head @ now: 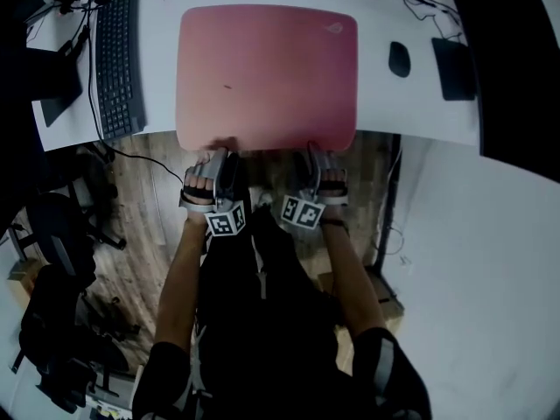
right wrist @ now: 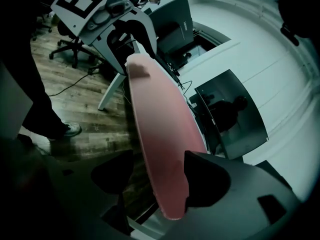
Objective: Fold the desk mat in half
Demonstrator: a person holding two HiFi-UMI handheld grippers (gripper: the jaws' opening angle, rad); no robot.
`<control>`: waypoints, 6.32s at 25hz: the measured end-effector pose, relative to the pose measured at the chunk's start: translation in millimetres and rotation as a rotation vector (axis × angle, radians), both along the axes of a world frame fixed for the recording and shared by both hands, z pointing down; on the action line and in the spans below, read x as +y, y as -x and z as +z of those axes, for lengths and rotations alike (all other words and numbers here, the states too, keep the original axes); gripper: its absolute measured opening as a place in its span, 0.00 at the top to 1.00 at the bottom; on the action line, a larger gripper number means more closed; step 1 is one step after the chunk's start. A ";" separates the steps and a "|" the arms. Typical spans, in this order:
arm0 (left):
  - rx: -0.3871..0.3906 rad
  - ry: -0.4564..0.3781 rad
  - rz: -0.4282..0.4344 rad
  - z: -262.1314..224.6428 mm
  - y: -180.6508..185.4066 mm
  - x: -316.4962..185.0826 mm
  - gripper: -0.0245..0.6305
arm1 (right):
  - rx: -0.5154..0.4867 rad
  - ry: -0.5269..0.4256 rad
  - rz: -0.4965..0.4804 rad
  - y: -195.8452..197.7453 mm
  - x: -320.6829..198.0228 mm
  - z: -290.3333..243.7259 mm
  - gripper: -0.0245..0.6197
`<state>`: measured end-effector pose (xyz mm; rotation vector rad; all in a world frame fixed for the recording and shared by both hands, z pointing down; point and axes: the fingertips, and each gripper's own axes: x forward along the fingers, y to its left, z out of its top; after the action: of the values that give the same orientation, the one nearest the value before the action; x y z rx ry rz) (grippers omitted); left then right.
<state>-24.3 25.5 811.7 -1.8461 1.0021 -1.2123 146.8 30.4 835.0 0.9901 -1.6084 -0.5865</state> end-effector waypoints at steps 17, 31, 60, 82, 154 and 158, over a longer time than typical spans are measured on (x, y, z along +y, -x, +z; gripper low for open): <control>-0.045 -0.106 -0.039 25.4 3.8 -18.9 0.54 | 0.087 -0.111 -0.003 -5.3 -16.9 19.6 0.50; 0.013 -0.082 -0.028 -3.7 0.7 0.7 0.88 | 0.051 -0.065 -0.029 -2.1 1.7 -0.5 0.74; 0.149 0.269 -0.065 -122.1 -2.2 -50.4 0.93 | -0.108 0.042 0.075 -8.7 -45.2 -135.2 0.93; 0.250 0.357 0.073 -208.5 8.4 -125.2 0.93 | -0.173 -0.002 0.234 3.5 -127.2 -224.6 0.93; 0.206 0.390 -0.337 -54.2 11.6 -471.4 0.64 | -0.156 0.212 0.117 2.2 -484.9 -63.1 0.83; 0.219 0.376 -0.348 -64.1 16.8 -470.2 0.64 | -0.178 0.193 0.148 -4.8 -483.0 -60.3 0.78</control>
<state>-41.1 -444.8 747.6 -2.1944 1.3305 -1.5081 151.6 -452.6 774.6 1.0276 -1.6948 -0.2418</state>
